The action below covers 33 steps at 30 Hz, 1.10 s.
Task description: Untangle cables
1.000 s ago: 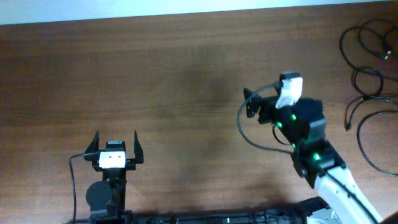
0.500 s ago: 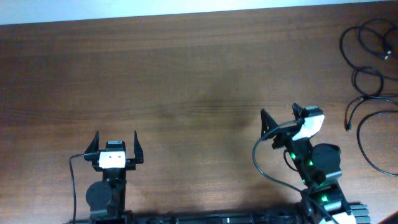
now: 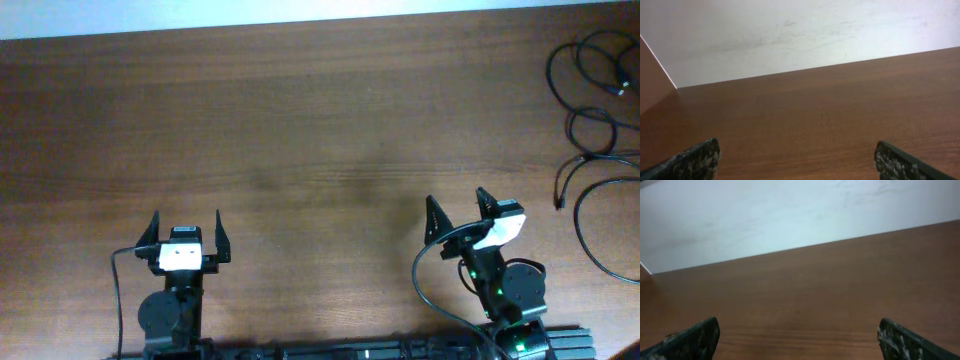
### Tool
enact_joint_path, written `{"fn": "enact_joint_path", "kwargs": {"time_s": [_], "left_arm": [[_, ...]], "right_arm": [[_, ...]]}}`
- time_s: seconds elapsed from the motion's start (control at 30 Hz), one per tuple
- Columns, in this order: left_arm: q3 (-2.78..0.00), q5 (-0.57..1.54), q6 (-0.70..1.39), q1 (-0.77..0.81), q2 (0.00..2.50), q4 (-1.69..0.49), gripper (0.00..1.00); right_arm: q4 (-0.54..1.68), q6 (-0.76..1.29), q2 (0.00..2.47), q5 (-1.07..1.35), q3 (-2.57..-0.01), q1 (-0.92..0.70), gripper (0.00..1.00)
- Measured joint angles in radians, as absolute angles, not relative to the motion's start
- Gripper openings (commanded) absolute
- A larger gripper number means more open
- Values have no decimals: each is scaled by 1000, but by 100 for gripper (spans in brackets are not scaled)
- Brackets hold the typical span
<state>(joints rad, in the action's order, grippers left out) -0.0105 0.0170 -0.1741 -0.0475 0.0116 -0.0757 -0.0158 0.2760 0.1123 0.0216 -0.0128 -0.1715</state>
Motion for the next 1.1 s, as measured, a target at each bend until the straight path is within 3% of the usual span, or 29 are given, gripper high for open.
{"fn": "enact_joint_path", "kwargs": {"time_s": [0.27, 0.7, 1.1], "left_arm": [[-10, 17, -174, -47, 12, -75, 99], [-10, 17, -174, -47, 12, -75, 99], [-10, 17, -174, -47, 12, -75, 99]], "right_arm": [[75, 231, 14, 0, -11, -138, 99], [75, -75, 14, 8, -11, -128, 99], [75, -112, 14, 8, -11, -121, 99]]}}
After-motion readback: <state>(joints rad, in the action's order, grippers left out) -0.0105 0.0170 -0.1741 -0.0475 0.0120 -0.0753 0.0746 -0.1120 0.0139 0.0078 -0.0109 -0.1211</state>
